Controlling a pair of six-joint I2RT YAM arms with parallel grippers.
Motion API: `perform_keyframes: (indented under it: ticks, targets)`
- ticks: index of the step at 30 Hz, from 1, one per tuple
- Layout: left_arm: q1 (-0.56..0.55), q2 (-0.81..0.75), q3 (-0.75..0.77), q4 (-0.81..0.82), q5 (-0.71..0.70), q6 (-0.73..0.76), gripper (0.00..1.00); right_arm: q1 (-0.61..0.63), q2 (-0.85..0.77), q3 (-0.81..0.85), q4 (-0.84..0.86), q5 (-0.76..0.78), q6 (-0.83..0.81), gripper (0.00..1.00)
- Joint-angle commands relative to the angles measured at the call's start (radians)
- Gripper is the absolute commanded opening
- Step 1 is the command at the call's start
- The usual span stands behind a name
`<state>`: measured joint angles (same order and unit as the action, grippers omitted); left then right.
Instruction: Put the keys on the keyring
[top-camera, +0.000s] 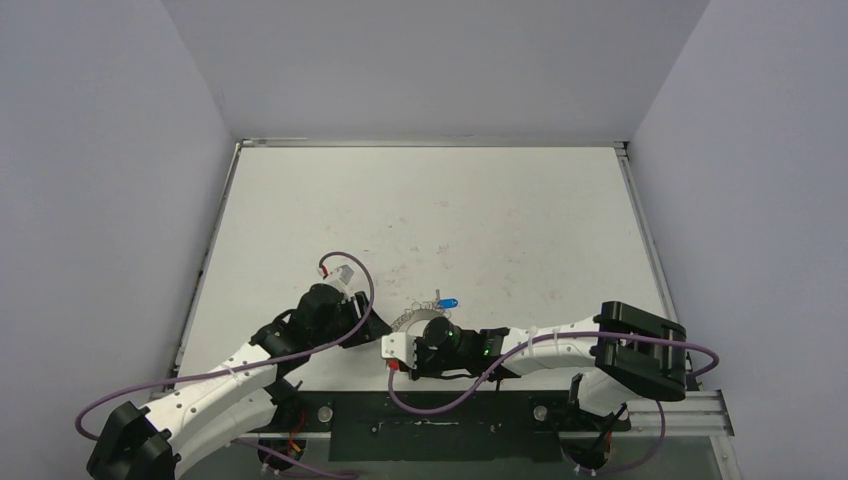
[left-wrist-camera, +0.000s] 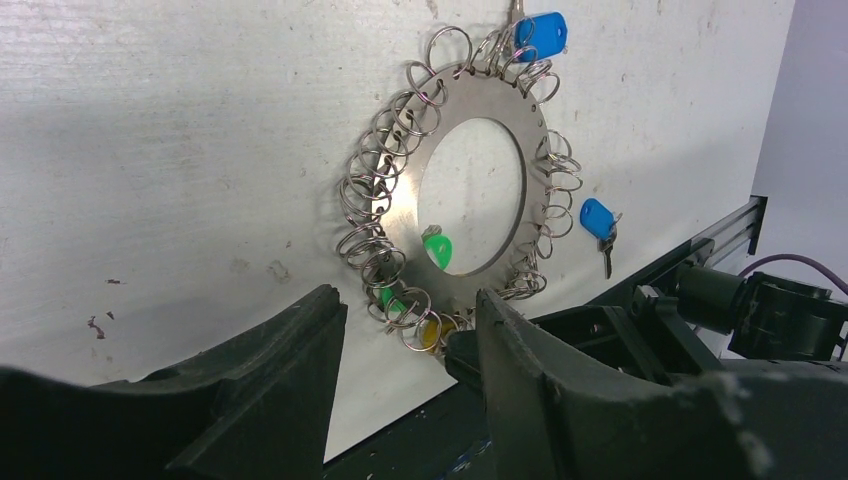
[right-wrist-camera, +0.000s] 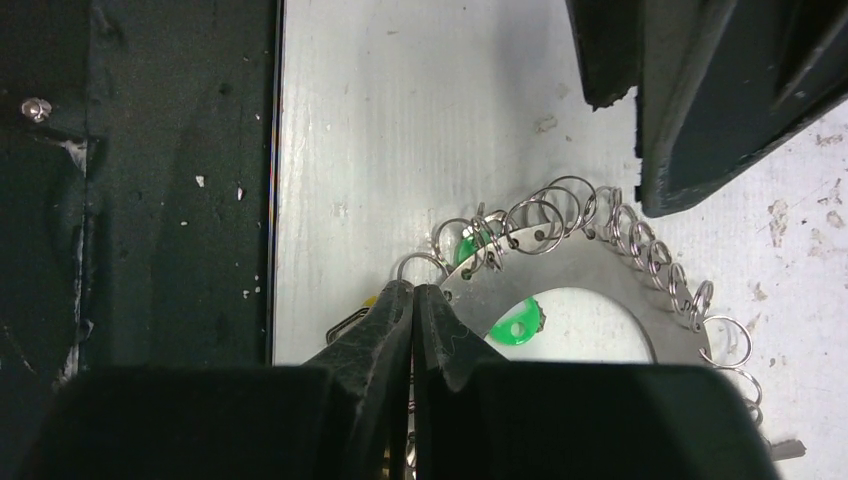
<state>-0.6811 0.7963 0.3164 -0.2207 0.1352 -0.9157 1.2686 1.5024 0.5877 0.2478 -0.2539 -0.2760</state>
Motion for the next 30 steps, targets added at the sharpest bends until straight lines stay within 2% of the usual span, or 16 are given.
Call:
perform_keyframes:
  ticks: [1, 12, 24, 25, 27, 30]
  targets:
    - [-0.005, -0.016, -0.002, 0.052, 0.006, 0.002, 0.49, -0.005, -0.037, 0.018, -0.012, -0.030, -0.022, 0.00]
    - [-0.007, -0.046, 0.004, 0.031, -0.012, 0.015, 0.48, -0.004, -0.011, 0.026, -0.068, -0.008, -0.019, 0.00]
    - [-0.007, -0.055, 0.000, 0.032, -0.016, 0.028, 0.48, -0.006, -0.090, 0.028, -0.093, 0.043, -0.064, 0.00]
    - [-0.006, -0.058, -0.002, 0.032, -0.017, 0.028, 0.48, -0.006, -0.095, 0.029, -0.080, 0.046, -0.068, 0.01]
    - [-0.006, -0.067, -0.006, 0.030, -0.017, 0.028, 0.48, -0.008, -0.104, 0.030, -0.047, 0.063, -0.071, 0.11]
    - [-0.006, -0.081, -0.011, 0.028, -0.021, 0.028, 0.48, -0.016, -0.097, 0.041, 0.004, 0.080, -0.070, 0.15]
